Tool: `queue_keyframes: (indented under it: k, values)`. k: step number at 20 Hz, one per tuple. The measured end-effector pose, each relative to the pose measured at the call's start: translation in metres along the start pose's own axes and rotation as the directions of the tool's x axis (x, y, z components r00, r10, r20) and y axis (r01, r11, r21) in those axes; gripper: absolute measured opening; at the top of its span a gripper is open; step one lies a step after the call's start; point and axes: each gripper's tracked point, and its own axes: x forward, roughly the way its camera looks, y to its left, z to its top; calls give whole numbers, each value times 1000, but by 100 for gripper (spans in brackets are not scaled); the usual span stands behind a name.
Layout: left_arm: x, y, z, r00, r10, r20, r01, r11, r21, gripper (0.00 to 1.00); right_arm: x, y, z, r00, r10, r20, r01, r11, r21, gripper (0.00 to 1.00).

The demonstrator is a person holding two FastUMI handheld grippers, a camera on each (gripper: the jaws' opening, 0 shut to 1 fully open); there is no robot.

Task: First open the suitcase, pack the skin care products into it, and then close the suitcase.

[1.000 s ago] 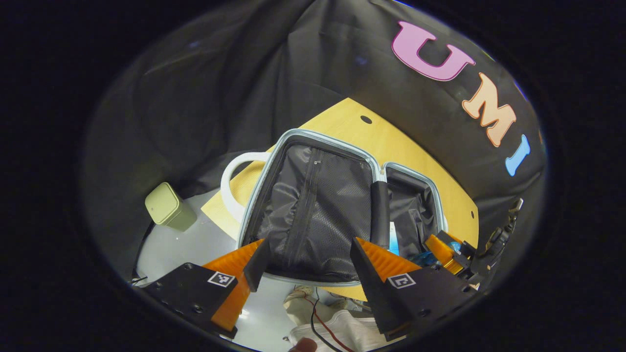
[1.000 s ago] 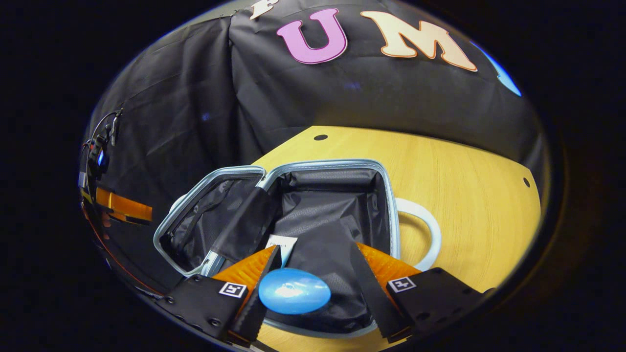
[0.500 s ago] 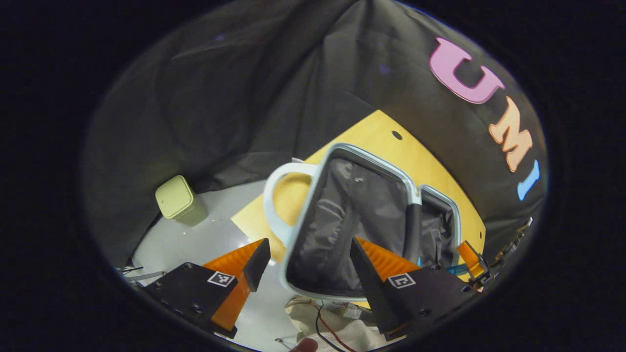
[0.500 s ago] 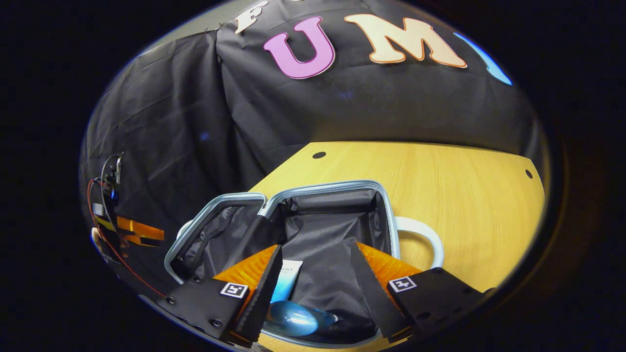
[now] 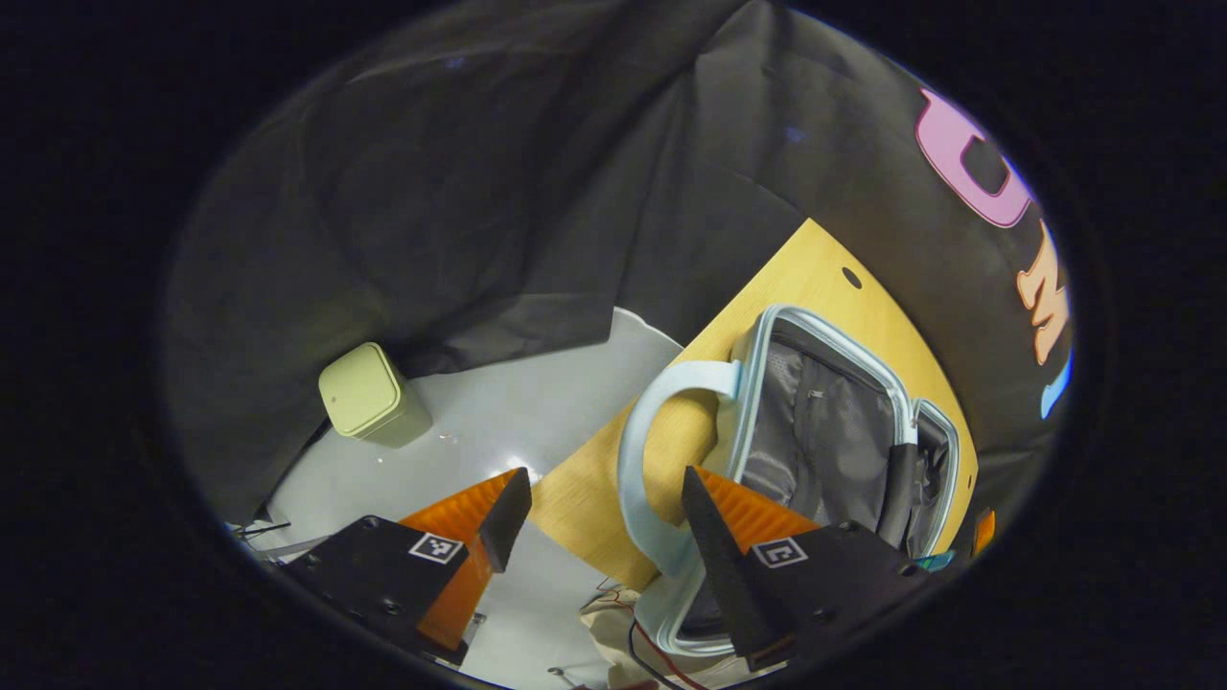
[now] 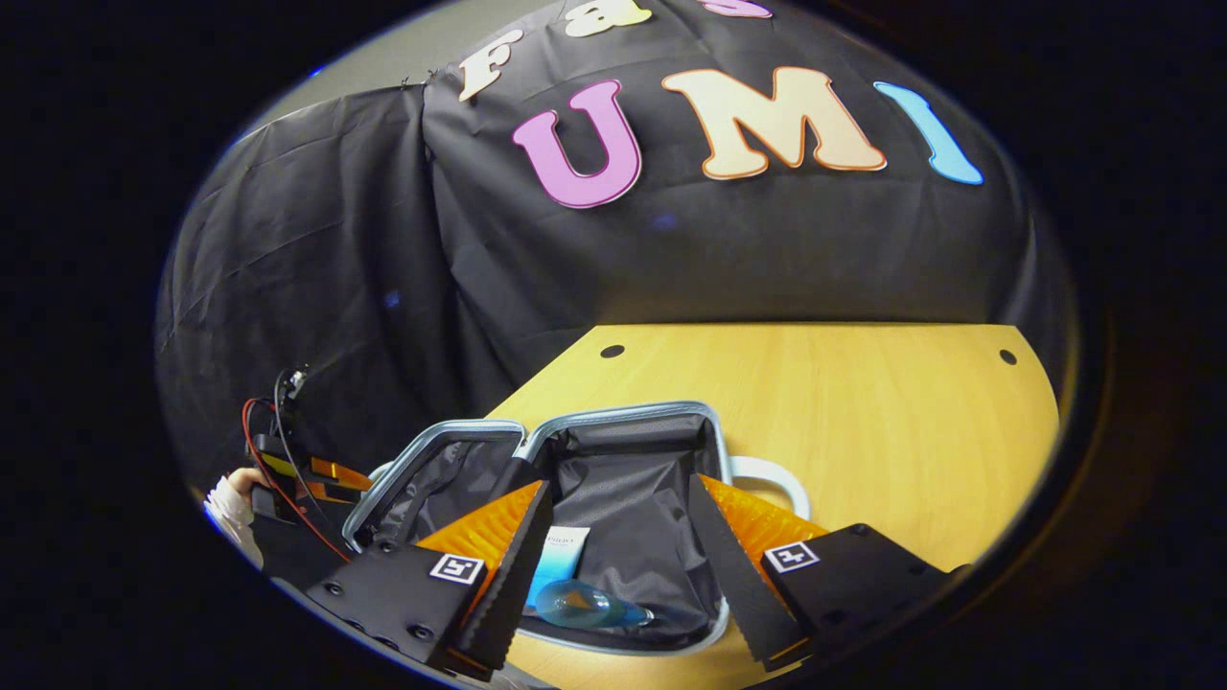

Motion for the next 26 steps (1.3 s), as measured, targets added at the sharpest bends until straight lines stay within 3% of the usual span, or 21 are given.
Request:
queue_keyframes:
  k: [1, 2, 3, 5, 6, 7, 10, 13, 20, 26]
  values:
    - [6, 1, -1, 1000, 1, -17, -1, 1000, -8, 88, -8, -4, 6, 1000, -12, 13, 12, 1000, 1, 91]
    - [12, 2, -3, 1000, 3, -30, -4, 1000, -18, 89, -16, -7, 11, 999, -23, 28, 23, 1000, 3, 90]
    - [18, 3, -3, 999, 3, -41, -4, 1000, -26, 75, -23, -11, 15, 999, -36, 39, 36, 999, 2, 90]
    - [26, 0, -5, 999, -15, -51, 13, 999, -39, 68, -37, -24, 20, 996, -76, 55, 76, 997, -6, 91]
    - [30, -2, -5, 998, -25, -56, 22, 999, -42, 53, -44, -29, 22, 994, -94, 60, 94, 996, -6, 90]
    - [32, -3, -6, 998, -31, -63, 29, 999, -38, 58, -50, -35, 22, 992, -110, 61, 111, 994, 0, 90]
    - [39, -9, -6, 996, -51, -79, 50, 998, -23, 42, -66, -52, 23, 985, -156, 69, 155, 988, 17, 90]
    - [38, -14, -7, 993, -55, -102, 53, 998, -24, 13, -81, -66, 21, 978, -195, 75, 194, 981, 23, 91]
    - [9, -32, 7, 996, -32, -80, 40, 994, 104, 7, -104, -87, 21, 965, -244, 93, 239, 969, 58, 91]
    - [-44, -66, 33, 998, -59, -19, 62, 979, 195, 4, -117, -95, 12, 963, -257, 85, 252, 965, 68, 91]
